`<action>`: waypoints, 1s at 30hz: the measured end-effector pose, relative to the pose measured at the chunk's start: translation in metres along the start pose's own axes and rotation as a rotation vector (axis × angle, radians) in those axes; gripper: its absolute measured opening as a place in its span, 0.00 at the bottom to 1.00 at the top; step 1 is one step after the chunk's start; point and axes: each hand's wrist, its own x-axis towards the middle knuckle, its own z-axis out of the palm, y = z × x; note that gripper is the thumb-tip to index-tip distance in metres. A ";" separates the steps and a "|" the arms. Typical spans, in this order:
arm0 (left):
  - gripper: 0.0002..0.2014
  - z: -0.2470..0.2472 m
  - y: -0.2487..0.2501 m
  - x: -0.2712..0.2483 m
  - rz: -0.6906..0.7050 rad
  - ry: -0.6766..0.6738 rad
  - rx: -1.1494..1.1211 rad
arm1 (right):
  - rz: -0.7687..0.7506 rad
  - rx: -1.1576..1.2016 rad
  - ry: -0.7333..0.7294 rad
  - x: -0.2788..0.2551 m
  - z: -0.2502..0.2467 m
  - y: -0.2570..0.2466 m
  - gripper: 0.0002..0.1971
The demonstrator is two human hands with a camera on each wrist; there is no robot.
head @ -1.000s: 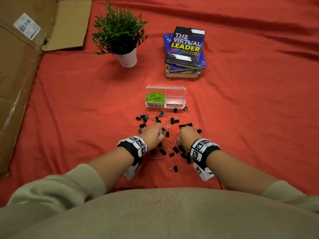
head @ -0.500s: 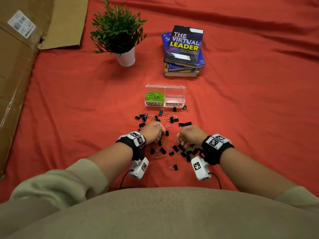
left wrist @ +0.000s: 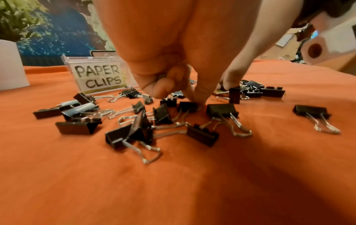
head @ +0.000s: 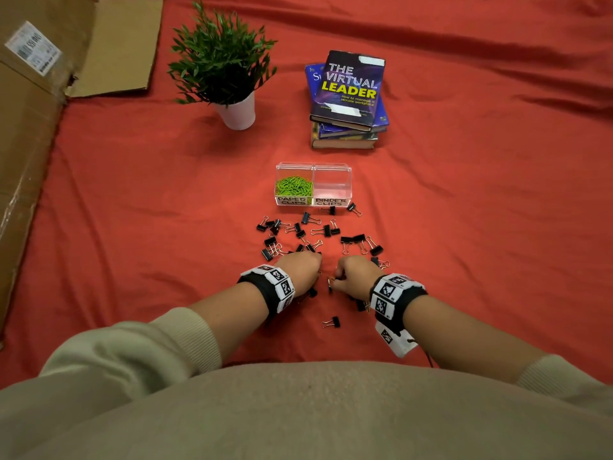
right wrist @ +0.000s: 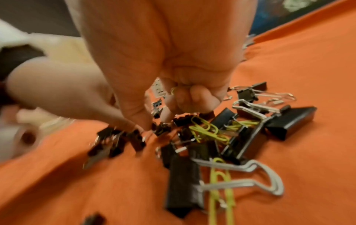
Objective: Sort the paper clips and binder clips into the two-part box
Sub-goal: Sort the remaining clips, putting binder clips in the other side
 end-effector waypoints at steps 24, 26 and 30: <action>0.13 0.004 0.003 -0.006 -0.096 0.026 -0.051 | 0.045 0.095 0.128 0.018 -0.023 0.002 0.06; 0.13 0.001 0.002 -0.007 -0.104 0.033 -0.147 | 0.012 0.034 0.079 0.017 -0.019 0.003 0.09; 0.03 -0.009 -0.004 -0.006 -0.081 0.108 -0.429 | 0.022 0.012 0.138 0.017 -0.019 0.009 0.13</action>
